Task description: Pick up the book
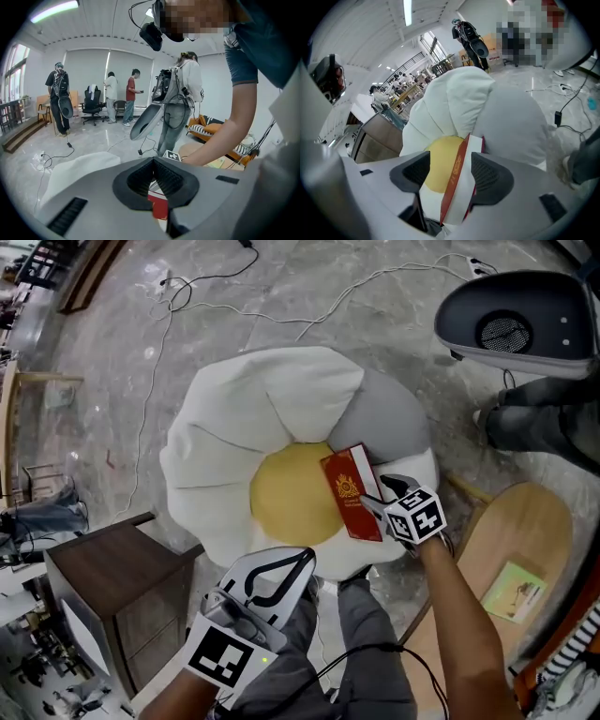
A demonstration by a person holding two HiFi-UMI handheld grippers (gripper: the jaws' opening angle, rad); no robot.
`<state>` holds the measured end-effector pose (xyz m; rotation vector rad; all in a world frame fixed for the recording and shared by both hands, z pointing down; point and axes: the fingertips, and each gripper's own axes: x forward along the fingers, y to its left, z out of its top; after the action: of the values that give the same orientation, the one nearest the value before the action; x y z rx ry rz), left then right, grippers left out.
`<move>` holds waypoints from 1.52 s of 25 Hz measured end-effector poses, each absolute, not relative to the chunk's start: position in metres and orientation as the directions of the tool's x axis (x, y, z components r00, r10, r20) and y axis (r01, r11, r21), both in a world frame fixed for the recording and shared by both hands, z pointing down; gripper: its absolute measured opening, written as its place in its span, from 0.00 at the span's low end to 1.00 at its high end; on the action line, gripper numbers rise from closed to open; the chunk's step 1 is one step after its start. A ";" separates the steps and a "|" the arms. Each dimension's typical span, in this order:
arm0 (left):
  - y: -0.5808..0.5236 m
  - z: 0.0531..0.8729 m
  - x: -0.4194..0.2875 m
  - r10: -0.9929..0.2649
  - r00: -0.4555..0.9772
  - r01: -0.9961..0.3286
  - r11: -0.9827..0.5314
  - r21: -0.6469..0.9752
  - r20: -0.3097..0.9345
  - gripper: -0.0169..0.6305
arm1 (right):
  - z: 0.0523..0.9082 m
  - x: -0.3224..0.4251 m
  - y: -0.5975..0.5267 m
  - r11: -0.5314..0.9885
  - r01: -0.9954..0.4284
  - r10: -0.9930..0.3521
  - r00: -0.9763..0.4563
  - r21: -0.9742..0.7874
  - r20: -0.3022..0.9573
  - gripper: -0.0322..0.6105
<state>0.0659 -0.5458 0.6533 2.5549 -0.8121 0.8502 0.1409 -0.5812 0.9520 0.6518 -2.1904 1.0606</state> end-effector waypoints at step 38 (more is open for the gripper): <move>-0.531 0.687 0.018 -0.429 0.623 -0.669 -0.725 0.162 0.654 0.03 | 1.036 0.104 -0.530 0.452 -0.674 0.019 -0.648 -0.585 0.761 0.45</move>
<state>0.0176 -0.5306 0.6866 2.4570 -0.8737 0.8424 0.1035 -0.5301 1.0363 0.5466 -1.9874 1.2319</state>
